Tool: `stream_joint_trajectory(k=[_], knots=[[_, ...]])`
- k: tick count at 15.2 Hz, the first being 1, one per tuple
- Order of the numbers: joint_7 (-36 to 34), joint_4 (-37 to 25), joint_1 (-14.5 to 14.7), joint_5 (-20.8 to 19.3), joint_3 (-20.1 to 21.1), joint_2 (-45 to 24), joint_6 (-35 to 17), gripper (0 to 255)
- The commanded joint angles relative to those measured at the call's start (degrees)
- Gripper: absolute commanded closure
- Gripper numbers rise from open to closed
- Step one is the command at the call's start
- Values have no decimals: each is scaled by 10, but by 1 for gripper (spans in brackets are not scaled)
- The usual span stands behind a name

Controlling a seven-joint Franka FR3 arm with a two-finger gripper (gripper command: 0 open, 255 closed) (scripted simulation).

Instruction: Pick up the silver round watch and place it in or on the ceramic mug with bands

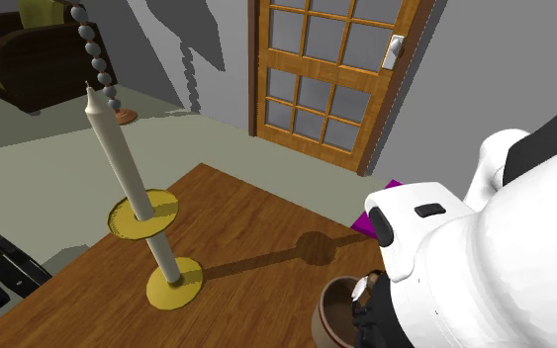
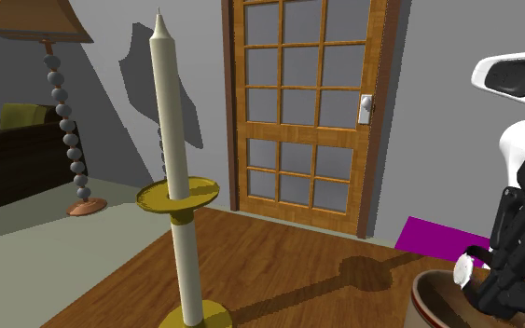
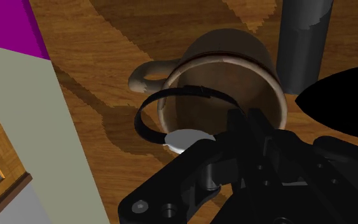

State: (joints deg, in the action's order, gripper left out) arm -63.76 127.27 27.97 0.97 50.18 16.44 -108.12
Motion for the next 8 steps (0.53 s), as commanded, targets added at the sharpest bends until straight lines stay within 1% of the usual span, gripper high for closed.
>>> stream_joint_trajectory(k=[1, 6, 7, 8], knots=[[0, 1, 0, -1, 0, -1, -2, 255], [0, 1, 0, -1, 0, -1, -2, 255], [0, 1, 0, -1, 0, -1, -2, 0], [0, 1, 0, -1, 0, -1, -2, 0]])
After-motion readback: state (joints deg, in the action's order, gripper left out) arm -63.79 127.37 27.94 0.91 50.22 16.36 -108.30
